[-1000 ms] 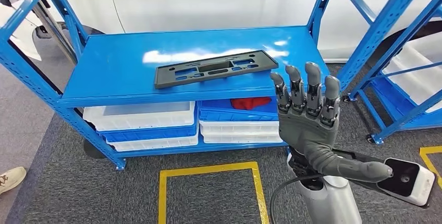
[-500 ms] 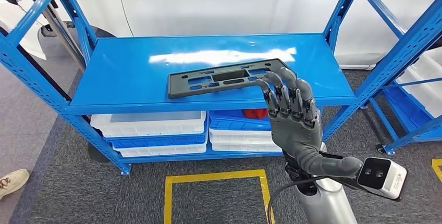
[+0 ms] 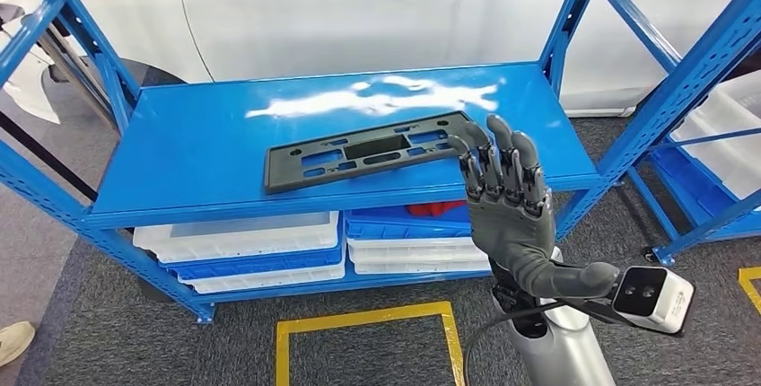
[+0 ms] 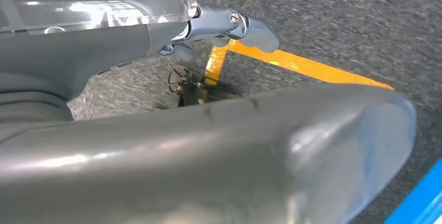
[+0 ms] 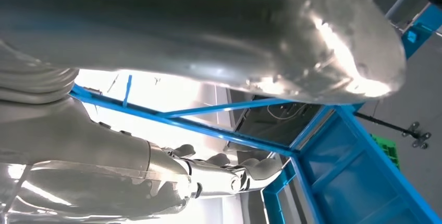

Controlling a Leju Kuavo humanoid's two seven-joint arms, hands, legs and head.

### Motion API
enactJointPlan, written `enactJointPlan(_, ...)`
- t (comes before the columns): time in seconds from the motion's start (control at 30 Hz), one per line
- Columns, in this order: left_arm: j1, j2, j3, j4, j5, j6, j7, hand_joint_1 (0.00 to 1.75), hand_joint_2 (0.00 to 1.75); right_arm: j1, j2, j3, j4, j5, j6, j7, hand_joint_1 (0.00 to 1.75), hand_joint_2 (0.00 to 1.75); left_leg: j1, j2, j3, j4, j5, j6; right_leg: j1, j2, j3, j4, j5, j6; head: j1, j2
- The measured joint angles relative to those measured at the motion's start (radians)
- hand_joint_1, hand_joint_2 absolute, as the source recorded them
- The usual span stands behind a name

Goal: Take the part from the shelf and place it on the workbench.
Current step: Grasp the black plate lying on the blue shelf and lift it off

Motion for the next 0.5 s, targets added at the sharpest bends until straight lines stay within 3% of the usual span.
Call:
enactJointPlan(0.13, 0.0, 0.0, 0.0, 0.0, -0.001, 0.0, 0.0, 0.0, 0.0, 0.001, 0.0, -0.007, 0.001, 0.0, 0.0, 0.0, 0.0, 0.0, -0.002, -0.003, 0.017, -0.034, -0.011, 0.023, 0.001, -0.001, 0.001, 0.005, -0.015, 0.022, 0.0, 0.0)
enactJointPlan(0.2, 0.0, 0.0, 0.0, 0.0, -0.002, 0.0, 0.0, 0.0, 0.0, 0.0, 0.0, -0.011, 0.0, 0.0, 0.001, 0.0, 0.0, 0.0, 0.002, -0.001, 0.027, -0.043, -0.015, 0.035, -0.002, -0.01, -0.021, 0.054, -0.041, 0.033, 0.0, 0.0)
enactJointPlan(0.3, 0.0, 0.0, 0.0, 0.0, -0.002, 0.0, -0.001, 0.0, 0.0, 0.003, 0.0, -0.014, 0.002, 0.002, 0.0, 0.0, 0.0, 0.0, 0.003, 0.001, 0.038, -0.046, -0.025, 0.042, -0.008, -0.019, -0.138, 0.247, -0.107, 0.043, 0.0, 0.0)
enactJointPlan(0.33, 0.0, 0.0, 0.0, 0.0, -0.002, 0.0, -0.001, 0.0, 0.0, 0.005, 0.0, -0.014, 0.005, 0.003, -0.003, 0.0, 0.0, 0.0, 0.003, 0.002, 0.044, -0.045, -0.029, 0.042, -0.01, -0.02, -0.172, 0.29, -0.107, 0.045, 0.0, 0.0)
enactJointPlan(0.37, 0.001, 0.0, 0.0, 0.0, -0.001, 0.0, -0.001, 0.0, 0.0, 0.007, 0.0, -0.014, 0.008, 0.005, -0.008, 0.0, 0.0, 0.0, 0.003, 0.001, 0.051, -0.045, -0.035, 0.041, -0.012, -0.021, -0.189, 0.297, -0.087, 0.046, 0.0, 0.0)
enactJointPlan(0.4, 0.001, 0.0, 0.0, 0.0, 0.0, 0.0, -0.001, 0.0, 0.0, 0.007, 0.0, -0.014, 0.012, 0.007, -0.014, 0.0, 0.0, 0.0, 0.003, 0.001, 0.06, -0.045, -0.041, 0.039, -0.014, -0.023, -0.184, 0.263, -0.047, 0.046, 0.0, 0.0)
enactJointPlan(0.47, 0.001, 0.0, 0.0, 0.0, 0.003, 0.0, -0.002, 0.0, 0.0, 0.007, 0.0, -0.013, 0.02, 0.009, -0.024, 0.0, 0.0, 0.0, 0.002, 0.001, 0.077, -0.045, -0.056, 0.031, -0.014, -0.03, -0.138, 0.132, 0.04, 0.043, 0.0, 0.0)
enactJointPlan(0.5, 0.001, 0.0, 0.0, 0.0, 0.004, 0.0, -0.002, 0.0, 0.0, 0.006, 0.0, -0.013, 0.024, 0.01, -0.027, 0.0, 0.0, 0.0, 0.0, 0.0, 0.083, -0.044, -0.063, 0.025, -0.013, -0.033, -0.116, 0.074, 0.062, 0.039, 0.0, 0.0)
